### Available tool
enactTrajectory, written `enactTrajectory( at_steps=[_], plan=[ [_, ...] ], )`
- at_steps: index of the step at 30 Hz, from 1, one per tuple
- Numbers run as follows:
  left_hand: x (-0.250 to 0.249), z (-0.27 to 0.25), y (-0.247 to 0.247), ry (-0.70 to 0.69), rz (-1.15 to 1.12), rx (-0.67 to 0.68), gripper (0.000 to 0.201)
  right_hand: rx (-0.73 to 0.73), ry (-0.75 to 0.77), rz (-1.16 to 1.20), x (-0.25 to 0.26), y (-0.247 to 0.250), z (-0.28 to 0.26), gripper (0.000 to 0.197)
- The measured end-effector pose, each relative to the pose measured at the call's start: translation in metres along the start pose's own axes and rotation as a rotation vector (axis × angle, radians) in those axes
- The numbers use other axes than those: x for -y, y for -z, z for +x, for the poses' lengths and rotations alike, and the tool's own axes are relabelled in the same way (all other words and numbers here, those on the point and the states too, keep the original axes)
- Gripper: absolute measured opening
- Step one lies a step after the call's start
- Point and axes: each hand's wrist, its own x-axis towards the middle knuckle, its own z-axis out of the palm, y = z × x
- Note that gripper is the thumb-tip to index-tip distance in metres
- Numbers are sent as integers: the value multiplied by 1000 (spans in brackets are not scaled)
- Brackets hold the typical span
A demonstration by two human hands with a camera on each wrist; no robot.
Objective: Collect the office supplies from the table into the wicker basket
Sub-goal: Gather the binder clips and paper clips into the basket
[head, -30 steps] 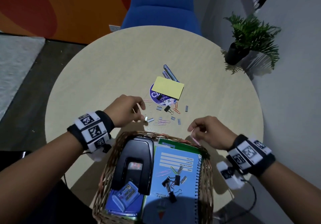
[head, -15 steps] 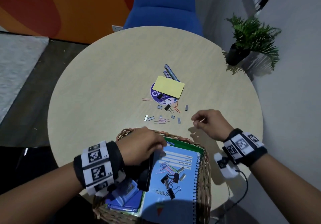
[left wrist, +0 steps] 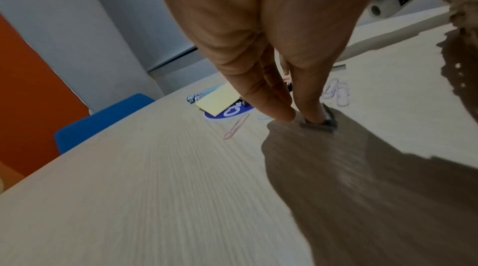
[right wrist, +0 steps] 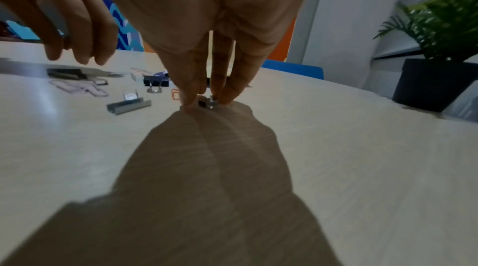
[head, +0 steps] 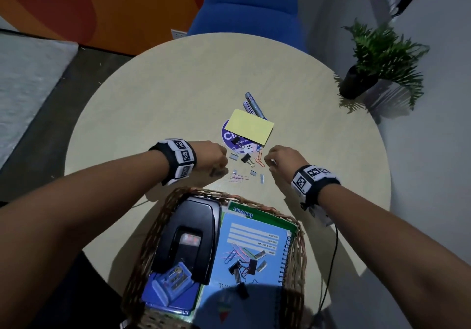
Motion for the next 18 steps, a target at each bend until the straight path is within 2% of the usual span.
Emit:
enactTrajectory(
  at_steps=[6,12,15,18],
  plan=[
    [5,1,-20,-46,-33,-54,27,-138,-18,92,-6,-19,-7,16],
    [11,-1,-21,36,-102,27,29,-160,-111,236,-4,-14,-24,21],
    [13,-11,4,132,-167,19,28,-187,-193,471,2,5,-36,18],
    [10,-30,36,171,-257,-96,18,-207,-206,720,11,30,-57,13]
  ],
)
